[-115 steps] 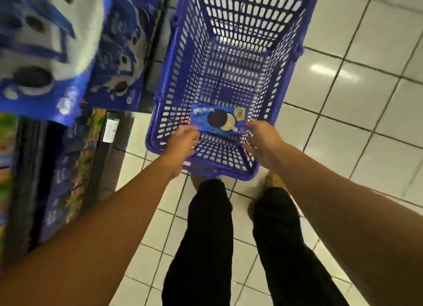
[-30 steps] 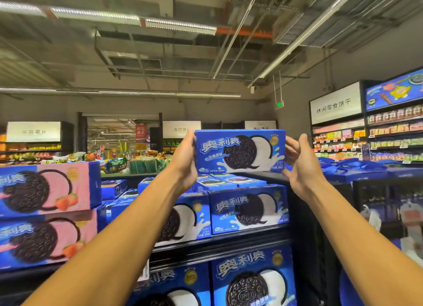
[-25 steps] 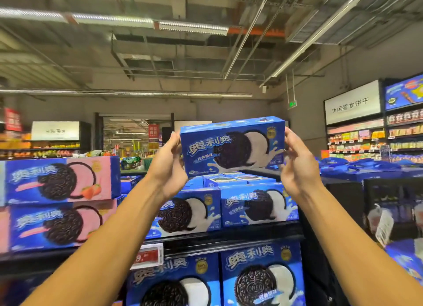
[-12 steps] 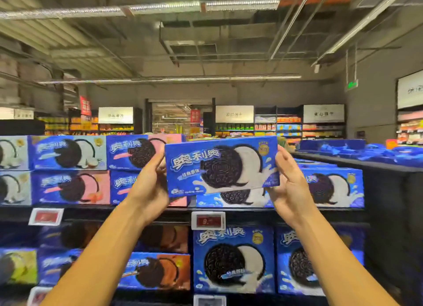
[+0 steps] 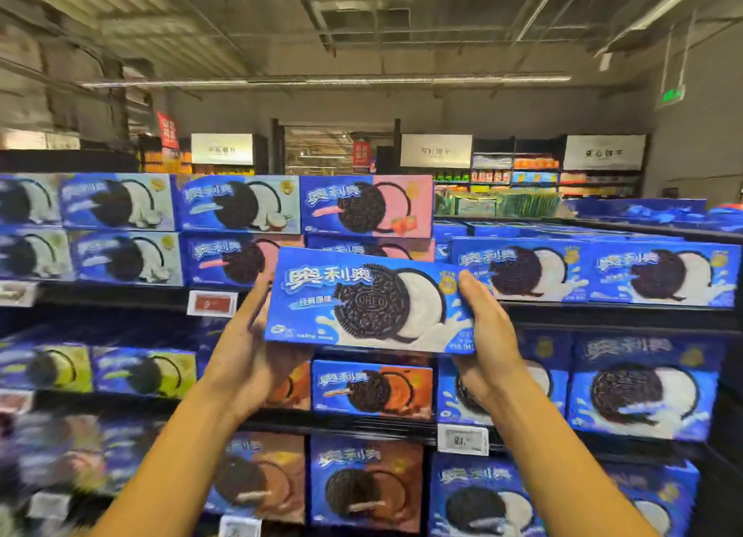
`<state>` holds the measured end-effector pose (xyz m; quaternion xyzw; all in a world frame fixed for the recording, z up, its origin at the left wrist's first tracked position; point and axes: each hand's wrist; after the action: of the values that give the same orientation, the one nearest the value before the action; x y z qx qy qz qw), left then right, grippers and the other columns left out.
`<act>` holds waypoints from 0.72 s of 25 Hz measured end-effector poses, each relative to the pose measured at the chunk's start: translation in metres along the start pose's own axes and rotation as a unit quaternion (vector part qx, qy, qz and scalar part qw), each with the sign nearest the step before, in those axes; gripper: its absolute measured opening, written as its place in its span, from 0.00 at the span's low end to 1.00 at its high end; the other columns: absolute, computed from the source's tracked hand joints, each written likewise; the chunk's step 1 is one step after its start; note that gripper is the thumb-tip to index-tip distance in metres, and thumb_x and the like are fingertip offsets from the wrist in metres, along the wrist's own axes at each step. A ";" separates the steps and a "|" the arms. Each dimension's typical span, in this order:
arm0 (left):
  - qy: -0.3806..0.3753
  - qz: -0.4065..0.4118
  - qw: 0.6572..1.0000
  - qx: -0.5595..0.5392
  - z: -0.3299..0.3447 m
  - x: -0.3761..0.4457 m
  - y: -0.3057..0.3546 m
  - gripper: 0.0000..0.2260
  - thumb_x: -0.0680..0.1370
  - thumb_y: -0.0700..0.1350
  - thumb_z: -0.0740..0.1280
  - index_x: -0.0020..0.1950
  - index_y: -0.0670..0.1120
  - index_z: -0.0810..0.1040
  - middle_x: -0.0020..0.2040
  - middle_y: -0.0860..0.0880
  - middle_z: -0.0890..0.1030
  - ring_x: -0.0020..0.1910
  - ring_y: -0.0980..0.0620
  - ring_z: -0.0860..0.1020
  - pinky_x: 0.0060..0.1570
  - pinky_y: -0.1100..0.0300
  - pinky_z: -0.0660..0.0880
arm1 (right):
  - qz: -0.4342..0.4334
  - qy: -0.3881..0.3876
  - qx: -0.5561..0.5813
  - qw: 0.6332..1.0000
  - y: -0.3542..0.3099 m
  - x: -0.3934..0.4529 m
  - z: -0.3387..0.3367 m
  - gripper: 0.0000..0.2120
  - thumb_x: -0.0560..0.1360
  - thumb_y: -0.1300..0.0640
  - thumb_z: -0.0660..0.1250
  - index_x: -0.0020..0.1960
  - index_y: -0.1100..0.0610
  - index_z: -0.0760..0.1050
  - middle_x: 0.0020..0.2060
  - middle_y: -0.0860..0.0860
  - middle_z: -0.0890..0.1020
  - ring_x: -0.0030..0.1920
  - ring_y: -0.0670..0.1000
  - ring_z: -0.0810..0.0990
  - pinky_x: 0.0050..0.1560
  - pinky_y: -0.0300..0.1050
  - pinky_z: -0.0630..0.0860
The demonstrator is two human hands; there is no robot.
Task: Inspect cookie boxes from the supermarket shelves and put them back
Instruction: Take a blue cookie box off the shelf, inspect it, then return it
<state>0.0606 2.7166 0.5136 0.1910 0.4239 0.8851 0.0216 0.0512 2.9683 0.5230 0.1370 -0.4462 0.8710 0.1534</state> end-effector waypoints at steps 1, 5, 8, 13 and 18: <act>0.011 0.000 1.000 -0.007 -0.016 -0.012 0.000 0.21 0.72 0.60 0.66 0.54 0.49 0.86 0.58 0.46 0.84 0.52 0.49 0.85 0.43 0.53 0.83 | 0.007 0.002 0.002 1.000 0.012 -0.011 0.007 0.20 0.69 0.50 0.70 0.57 0.59 0.79 0.54 0.58 0.84 0.48 0.54 0.85 0.51 0.52 0.82; 0.049 -0.028 0.997 -0.058 -0.070 -0.054 -0.019 0.22 0.75 0.61 0.61 0.56 0.50 0.86 0.59 0.45 0.84 0.54 0.47 0.83 0.50 0.48 0.81 | 0.033 0.037 0.002 0.999 0.059 -0.057 0.026 0.22 0.74 0.47 0.67 0.61 0.61 0.79 0.53 0.58 0.86 0.49 0.56 0.85 0.51 0.53 0.82; 0.079 -0.047 0.991 -0.101 -0.098 -0.083 -0.032 0.22 0.74 0.63 0.63 0.55 0.51 0.86 0.60 0.46 0.83 0.54 0.47 0.84 0.54 0.45 0.79 | 0.071 0.087 0.046 0.993 0.090 -0.089 0.033 0.13 0.80 0.47 0.62 0.46 0.53 0.82 0.40 0.53 0.87 0.37 0.52 0.85 0.37 0.45 0.82; 0.078 -0.081 0.981 -0.157 -0.139 -0.123 -0.044 0.22 0.73 0.62 0.63 0.55 0.50 0.86 0.60 0.45 0.83 0.54 0.44 0.84 0.47 0.39 0.81 | 0.142 0.126 0.112 0.975 0.133 -0.139 0.030 0.14 0.78 0.57 0.63 0.43 0.56 0.87 0.43 0.54 0.87 0.38 0.52 0.87 0.34 0.43 0.82; 0.088 -0.085 0.978 -0.167 -0.166 -0.155 -0.064 0.22 0.74 0.62 0.62 0.55 0.51 0.86 0.61 0.46 0.83 0.57 0.45 0.83 0.50 0.41 0.81 | 0.201 0.087 0.150 0.964 0.168 -0.181 0.027 0.21 0.77 0.47 0.65 0.63 0.57 0.82 0.63 0.56 0.82 0.62 0.56 0.81 0.67 0.56 0.73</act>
<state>0.1368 2.6031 0.3212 0.0692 0.2849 0.9517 0.0913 0.1543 2.8272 0.3470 -0.0109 -0.3137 0.9494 -0.0092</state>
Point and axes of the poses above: each hand's wrist, its own x-axis towards the middle knuckle, its own z-axis out of the palm, y = z × x
